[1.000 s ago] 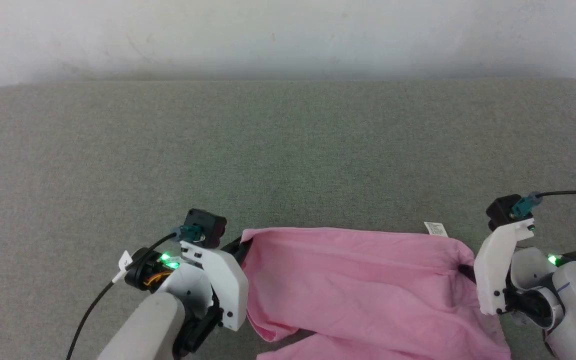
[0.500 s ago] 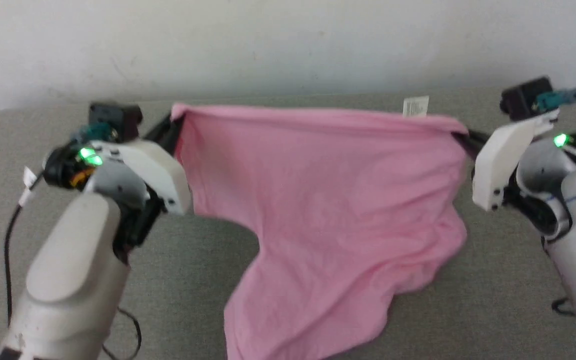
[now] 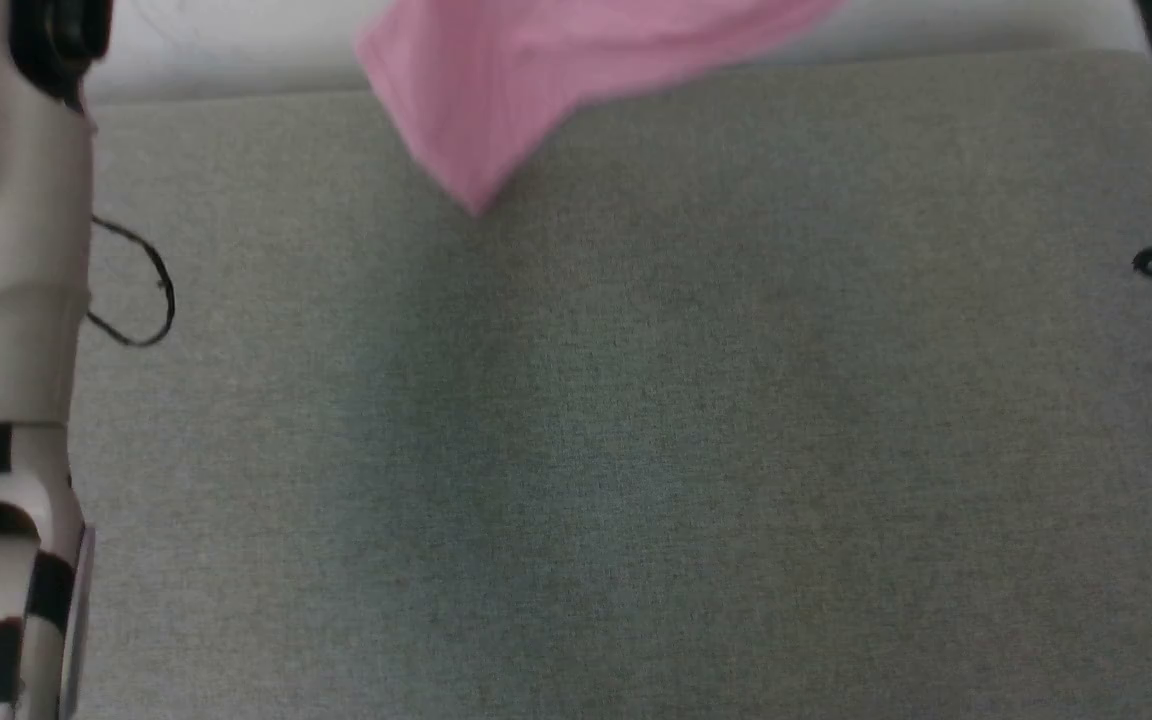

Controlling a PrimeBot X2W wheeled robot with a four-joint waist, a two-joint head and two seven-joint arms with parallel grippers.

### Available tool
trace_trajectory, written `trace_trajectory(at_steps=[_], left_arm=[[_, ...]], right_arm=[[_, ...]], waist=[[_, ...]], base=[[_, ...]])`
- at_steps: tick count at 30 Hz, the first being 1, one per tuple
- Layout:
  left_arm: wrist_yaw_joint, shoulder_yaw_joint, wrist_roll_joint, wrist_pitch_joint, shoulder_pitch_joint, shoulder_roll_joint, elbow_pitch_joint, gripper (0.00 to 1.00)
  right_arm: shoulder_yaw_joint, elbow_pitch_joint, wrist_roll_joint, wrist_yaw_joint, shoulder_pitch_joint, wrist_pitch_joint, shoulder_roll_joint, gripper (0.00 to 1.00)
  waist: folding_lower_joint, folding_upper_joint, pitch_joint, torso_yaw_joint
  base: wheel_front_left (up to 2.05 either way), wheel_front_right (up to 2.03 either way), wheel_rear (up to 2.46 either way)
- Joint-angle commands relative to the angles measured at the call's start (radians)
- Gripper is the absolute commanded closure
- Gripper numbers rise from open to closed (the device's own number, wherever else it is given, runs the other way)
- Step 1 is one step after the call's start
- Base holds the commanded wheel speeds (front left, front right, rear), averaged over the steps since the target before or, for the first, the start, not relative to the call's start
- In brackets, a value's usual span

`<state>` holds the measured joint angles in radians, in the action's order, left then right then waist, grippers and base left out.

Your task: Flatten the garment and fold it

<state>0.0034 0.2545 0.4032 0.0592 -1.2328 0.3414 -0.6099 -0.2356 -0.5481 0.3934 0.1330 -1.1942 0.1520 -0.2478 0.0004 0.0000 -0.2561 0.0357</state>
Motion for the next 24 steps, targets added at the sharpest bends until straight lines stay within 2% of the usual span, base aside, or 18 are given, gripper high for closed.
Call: trace_trajectory(at_steps=[1,7,13,19,24], left_arm=[[0.003,-0.006,-0.012,0.021,-0.035,0.0,-0.042,1.0],[-0.017,0.003,-0.003,0.081,-0.1,-0.037,-0.196,1.0],[-0.049,0.015,0.021,0.123,-0.063,-0.09,-0.345,1.0],[-0.088,0.011,0.065,0.158,0.061,-0.129,-0.463,1.0],[-0.109,0.001,0.099,0.19,0.25,-0.143,-0.488,1.0]], right_arm=[[-0.003,-0.032,-0.013,-0.002,-0.032,-0.029,-0.005,1.0],[-0.063,-0.162,0.0,-0.002,-0.085,-0.104,0.025,1.0],[-0.144,-0.297,0.036,-0.002,-0.056,-0.169,0.054,1.0],[-0.251,-0.374,0.075,-0.002,0.047,-0.243,0.066,1.0],[-0.342,-0.343,0.121,-0.002,0.218,-0.319,0.054,1.0]], waist=[[-0.0004,0.0,-0.066,0.006],[-0.0004,0.0,-0.103,0.0],[-0.0004,0.0,-0.122,-0.006],[-0.0004,0.0,-0.085,-0.012],[-0.0004,0.0,-0.001,-0.014]], base=[[0.0,0.0,0.0],[0.0,0.0,0.0],[0.0,0.0,0.0],[0.0,0.0,0.0],[0.0,0.0,0.0]])
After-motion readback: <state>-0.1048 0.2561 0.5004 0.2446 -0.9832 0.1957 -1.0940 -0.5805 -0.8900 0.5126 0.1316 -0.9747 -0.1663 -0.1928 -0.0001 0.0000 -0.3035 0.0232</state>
